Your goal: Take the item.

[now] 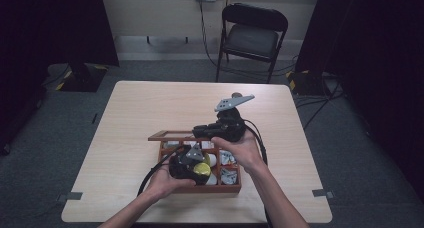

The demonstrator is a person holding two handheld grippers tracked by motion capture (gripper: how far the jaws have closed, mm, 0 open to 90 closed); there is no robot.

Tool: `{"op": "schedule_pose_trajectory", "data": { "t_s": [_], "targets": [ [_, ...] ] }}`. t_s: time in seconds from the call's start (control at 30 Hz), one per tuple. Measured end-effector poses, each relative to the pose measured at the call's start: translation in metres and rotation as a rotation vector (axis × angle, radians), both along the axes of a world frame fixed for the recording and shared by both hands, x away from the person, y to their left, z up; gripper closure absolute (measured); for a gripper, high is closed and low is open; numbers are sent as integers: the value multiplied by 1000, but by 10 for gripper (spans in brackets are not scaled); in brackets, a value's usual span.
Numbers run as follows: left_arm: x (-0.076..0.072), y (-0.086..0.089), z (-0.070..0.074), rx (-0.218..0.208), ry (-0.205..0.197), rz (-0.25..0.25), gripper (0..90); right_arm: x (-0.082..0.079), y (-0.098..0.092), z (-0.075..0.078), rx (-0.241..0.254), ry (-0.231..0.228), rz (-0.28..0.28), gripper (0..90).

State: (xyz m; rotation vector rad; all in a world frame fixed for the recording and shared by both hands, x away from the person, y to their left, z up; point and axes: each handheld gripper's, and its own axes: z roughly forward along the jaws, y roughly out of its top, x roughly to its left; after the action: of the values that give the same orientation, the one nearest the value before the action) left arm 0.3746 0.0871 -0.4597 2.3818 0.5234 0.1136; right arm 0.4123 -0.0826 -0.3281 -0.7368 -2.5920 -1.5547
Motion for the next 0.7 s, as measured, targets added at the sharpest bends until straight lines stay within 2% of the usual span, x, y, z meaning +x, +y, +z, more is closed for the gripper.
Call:
{"op": "schedule_pose_trajectory", "data": {
  "t_s": [0.03, 0.2, 0.27, 0.43, 0.63, 0.7],
  "targets": [
    [0, 1, 1, 11, -6, -7, 381, 0, 0, 0, 0, 1, 0, 824],
    [-5, 1, 10, -1, -17, -24, 382, 0, 0, 0, 0, 1, 0, 823],
    [-8, 1, 13, 8, -25, -33, 382, 0, 0, 0, 0, 0, 0, 824],
    [-13, 2, 17, -28, -44, -38, 382, 0, 0, 0, 1, 2, -1, 823],
    [-18, 7, 21, -38, -48, -40, 382, 0, 0, 0, 1, 2, -1, 824],
    [-21, 8, 21, -58, -62, -33, 382, 0, 0, 0, 1, 1, -1, 824]
  ]
}}
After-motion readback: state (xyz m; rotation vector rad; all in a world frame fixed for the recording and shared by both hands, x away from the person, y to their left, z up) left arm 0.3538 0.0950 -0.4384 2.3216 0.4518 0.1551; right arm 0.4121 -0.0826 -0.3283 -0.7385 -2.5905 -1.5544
